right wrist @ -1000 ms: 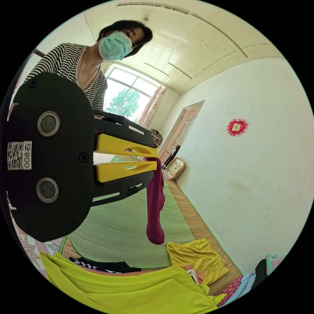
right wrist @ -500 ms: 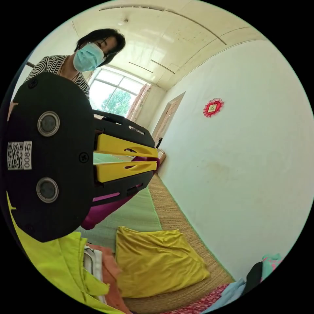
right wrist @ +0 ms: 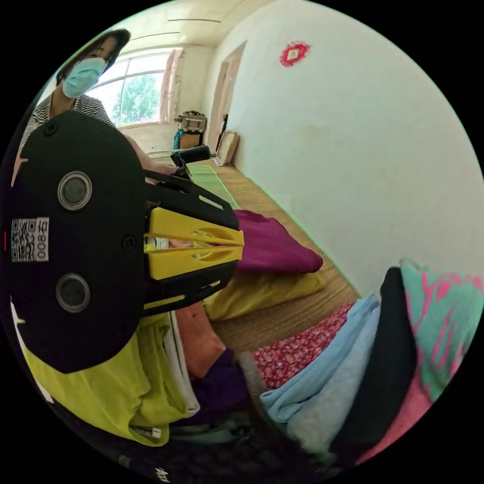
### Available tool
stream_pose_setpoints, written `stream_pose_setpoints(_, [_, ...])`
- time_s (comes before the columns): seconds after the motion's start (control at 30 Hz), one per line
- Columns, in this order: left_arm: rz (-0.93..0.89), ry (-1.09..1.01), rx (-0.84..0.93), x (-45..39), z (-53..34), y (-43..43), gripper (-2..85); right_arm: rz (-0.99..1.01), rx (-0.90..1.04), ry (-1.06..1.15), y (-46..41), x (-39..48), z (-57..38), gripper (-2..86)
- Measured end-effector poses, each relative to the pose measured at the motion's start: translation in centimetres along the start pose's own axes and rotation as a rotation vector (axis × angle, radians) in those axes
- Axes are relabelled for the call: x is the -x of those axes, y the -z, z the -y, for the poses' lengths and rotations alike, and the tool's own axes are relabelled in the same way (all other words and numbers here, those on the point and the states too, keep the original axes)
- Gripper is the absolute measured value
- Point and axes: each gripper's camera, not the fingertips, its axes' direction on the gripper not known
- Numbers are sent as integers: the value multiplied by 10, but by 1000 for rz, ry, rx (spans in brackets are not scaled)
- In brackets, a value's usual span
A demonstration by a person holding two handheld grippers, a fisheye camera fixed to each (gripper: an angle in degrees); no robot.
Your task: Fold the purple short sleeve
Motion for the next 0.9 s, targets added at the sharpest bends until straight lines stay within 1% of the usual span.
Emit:
stream_pose_setpoints(0.07, [-77, 22, -27, 18, -16, -8, 49, 25, 5, 25, -3, 0, -12, 1])
stream_pose_setpoints(0.2, [-58, 13, -48, 28, -38, 1, 42, 88, -7, 201, 7, 41, -52, 0])
stream_pose_setpoints(0.27, [-91, 13, -47, 34, -56, 7, 37, 98, -19, 281, 12, 64, -79, 0])
stream_pose_setpoints(0.4, [-168, -3, -40, 36, -104, 13, 27, 76, -86, 425, 30, 108, -168, 2])
stream_pose_setpoints(0.47, [-172, -36, -22, 30, -150, 14, 18, 33, -129, 477, 39, 122, -218, 3])
stream_pose_setpoints(0.5, [-169, -43, -19, 28, -162, 13, 16, -19, -162, 490, 43, 128, -253, 4])
stream_pose_setpoints(0.57, [-112, -74, 3, 16, -213, 10, 8, -116, -219, 504, 46, 134, -307, 7])
stream_pose_setpoints(0.63, [-21, -107, 40, 1, -246, 6, 5, -309, -279, 492, 41, 139, -368, 18])
stream_pose_setpoints(0.67, [45, -134, 61, -10, -265, 3, 4, -362, -285, 481, 38, 141, -380, 23])
stream_pose_setpoints(0.73, [123, -155, 74, -24, -287, -1, 3, -534, -307, 430, 25, 144, -414, 41])
stream_pose_setpoints(0.8, [127, -175, 83, -35, -301, -7, 2, -573, -289, 410, 13, 147, -426, 59])
stream_pose_setpoints(0.9, [33, -198, 81, -49, -313, -16, 2, -583, -251, 410, -8, 160, -430, 82])
